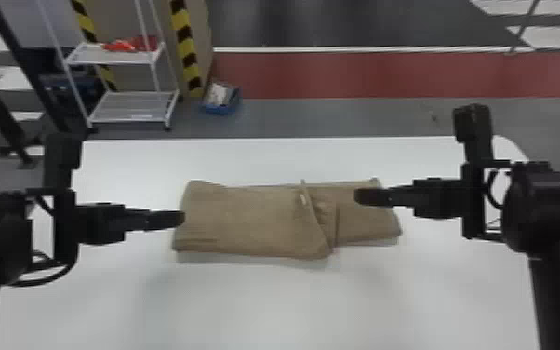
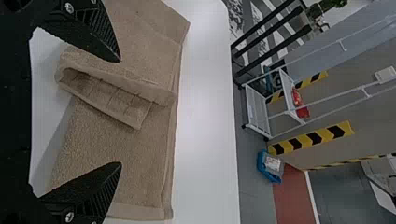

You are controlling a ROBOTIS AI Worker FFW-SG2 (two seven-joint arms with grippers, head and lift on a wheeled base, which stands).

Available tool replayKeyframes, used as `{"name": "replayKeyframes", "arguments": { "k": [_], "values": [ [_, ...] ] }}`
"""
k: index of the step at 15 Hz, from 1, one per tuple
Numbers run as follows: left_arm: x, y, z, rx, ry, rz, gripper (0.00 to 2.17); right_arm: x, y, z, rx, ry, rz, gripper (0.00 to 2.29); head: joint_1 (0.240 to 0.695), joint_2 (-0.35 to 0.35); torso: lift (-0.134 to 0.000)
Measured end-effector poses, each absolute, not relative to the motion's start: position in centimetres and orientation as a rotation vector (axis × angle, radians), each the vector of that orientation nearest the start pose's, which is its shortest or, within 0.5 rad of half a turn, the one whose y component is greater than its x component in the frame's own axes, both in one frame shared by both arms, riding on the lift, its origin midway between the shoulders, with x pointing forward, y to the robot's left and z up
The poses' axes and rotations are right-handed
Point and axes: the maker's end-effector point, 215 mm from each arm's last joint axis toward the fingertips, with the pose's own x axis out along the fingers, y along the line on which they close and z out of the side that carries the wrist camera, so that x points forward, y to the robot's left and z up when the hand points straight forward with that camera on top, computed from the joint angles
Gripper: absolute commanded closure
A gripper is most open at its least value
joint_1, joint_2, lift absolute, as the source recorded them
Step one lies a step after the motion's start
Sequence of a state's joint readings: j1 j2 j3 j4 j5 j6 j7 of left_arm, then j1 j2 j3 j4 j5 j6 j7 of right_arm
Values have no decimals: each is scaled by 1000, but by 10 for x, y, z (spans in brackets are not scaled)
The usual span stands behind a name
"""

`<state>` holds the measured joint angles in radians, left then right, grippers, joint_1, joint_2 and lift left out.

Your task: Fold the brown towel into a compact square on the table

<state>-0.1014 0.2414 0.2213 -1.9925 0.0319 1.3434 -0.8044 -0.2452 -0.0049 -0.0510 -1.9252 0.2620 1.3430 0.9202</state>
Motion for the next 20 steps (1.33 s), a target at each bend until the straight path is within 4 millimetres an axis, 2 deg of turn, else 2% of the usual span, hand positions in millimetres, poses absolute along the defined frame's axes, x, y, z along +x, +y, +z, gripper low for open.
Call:
{"name": "replayKeyframes", "arguments": {
  "k": [2,5,10,14,18,20],
  "values": [
    [487,292,-375,-223,759,-443,73,526,-117,-357,169,756,642,97,695,186,-123],
    [478,310,-378,-224,757,-428,73,523,-102,-376,104,795,650,124,695,223,-123],
    [476,312,-377,-222,742,-432,76,524,-87,-402,41,821,680,154,695,243,-123],
    [475,312,-378,-220,737,-434,76,526,-77,-419,0,822,711,286,695,254,-123],
    [473,313,-382,-217,740,-434,76,532,-71,-427,-38,797,740,512,695,261,-123],
    [473,314,-383,-216,740,-434,80,533,-67,-427,-43,791,752,711,695,265,-123]
  ]
}}
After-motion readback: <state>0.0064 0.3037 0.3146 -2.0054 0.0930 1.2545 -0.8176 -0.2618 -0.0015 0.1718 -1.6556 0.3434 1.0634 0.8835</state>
